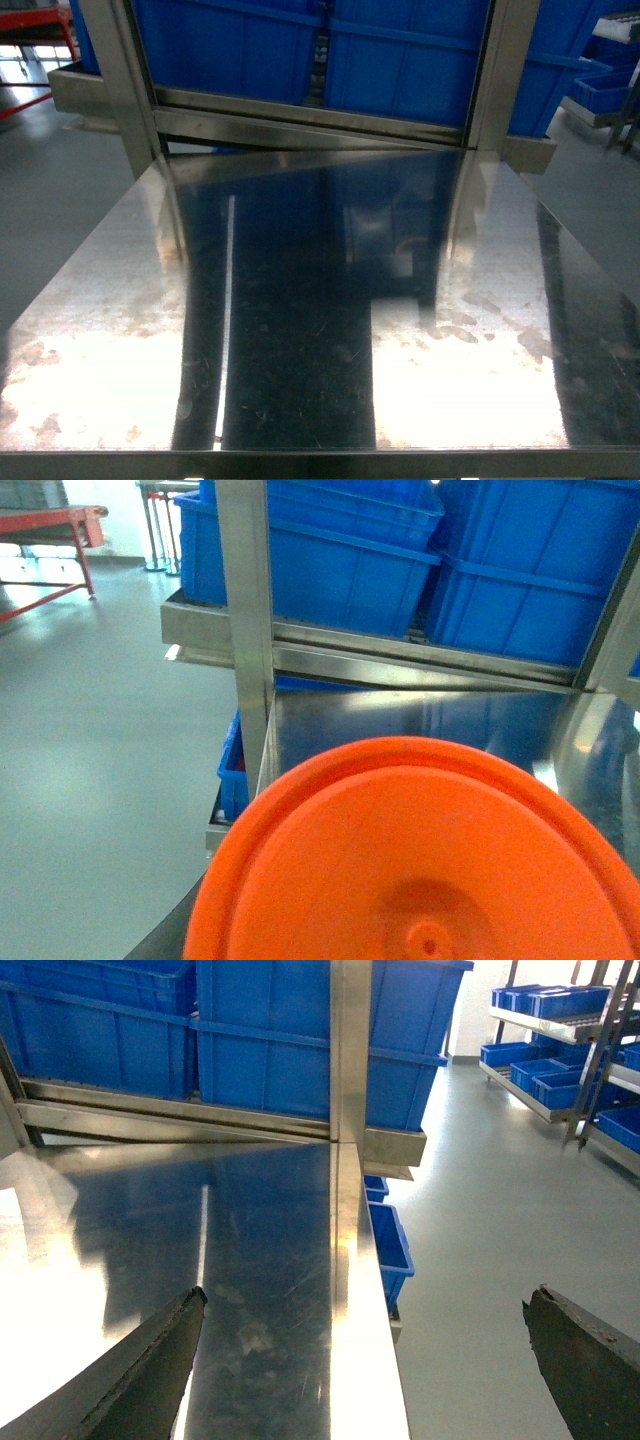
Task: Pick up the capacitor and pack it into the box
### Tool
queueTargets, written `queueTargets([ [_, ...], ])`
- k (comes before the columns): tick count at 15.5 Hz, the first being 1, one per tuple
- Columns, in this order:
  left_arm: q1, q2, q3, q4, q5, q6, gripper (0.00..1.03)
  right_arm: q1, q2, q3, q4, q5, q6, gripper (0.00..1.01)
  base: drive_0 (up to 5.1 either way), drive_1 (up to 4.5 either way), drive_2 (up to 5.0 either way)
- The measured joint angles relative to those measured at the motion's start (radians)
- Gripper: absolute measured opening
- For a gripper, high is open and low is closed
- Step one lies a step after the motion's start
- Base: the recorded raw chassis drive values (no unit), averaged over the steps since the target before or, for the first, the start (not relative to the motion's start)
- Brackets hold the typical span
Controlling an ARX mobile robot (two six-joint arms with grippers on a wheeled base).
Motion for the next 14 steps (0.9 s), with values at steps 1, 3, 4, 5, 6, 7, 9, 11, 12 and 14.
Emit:
queueTargets([
  [1,0.045,-0.032,-0.026,0.009,0.034,0.001,0.44,0.0,0.0,0.0,0.001,0.0,0.0,0.98,0.0,0.0,0.0],
  [3,0.049,-0.082,-0.076,0.008,0.041,0.002,0.44,0.0,0.0,0.0,0.0,0.0,0.0,0.98,0.0,0.0,0.0],
  [4,0.045,-0.108,-0.102,0.001,0.042,0.002,0.44,0.0,0.0,0.0,0.0,0.0,0.0,0.98,0.0,0.0,0.0],
  [5,0.045,-0.135,-0.122,-0.005,0.041,0.002,0.44,0.0,0.0,0.0,0.0,0.001,0.0,0.98,0.0,0.0,0.0],
  [6,0.045,-0.158,-0.134,-0.012,0.041,0.002,0.44,0.0,0.0,0.0,0.0,0.0,0.0,0.98,0.0,0.0,0.0],
  [7,0.045,-0.183,-0.148,-0.024,0.041,0.002,0.44,0.0,0.0,0.0,0.0,0.0,0.0,0.98,0.0,0.0,0.0],
  [9,0.045,-0.232,-0.173,-0.047,0.041,0.002,0.44,0.0,0.0,0.0,0.0,0.0,0.0,0.98,0.0,0.0,0.0],
  [11,0.045,-0.278,-0.193,-0.076,0.041,0.002,0.44,0.0,0.0,0.0,0.0,0.0,0.0,0.98,0.0,0.0,0.0],
  [12,0.045,-0.3,-0.198,-0.09,0.041,0.002,0.44,0.0,0.0,0.0,0.0,0.0,0.0,0.98,0.0,0.0,0.0],
  [14,0.045,-0.368,-0.235,-0.1,0.041,0.002,0.44,0.0,0.0,0.0,0.0,0.0,0.0,0.98,0.0,0.0,0.0],
])
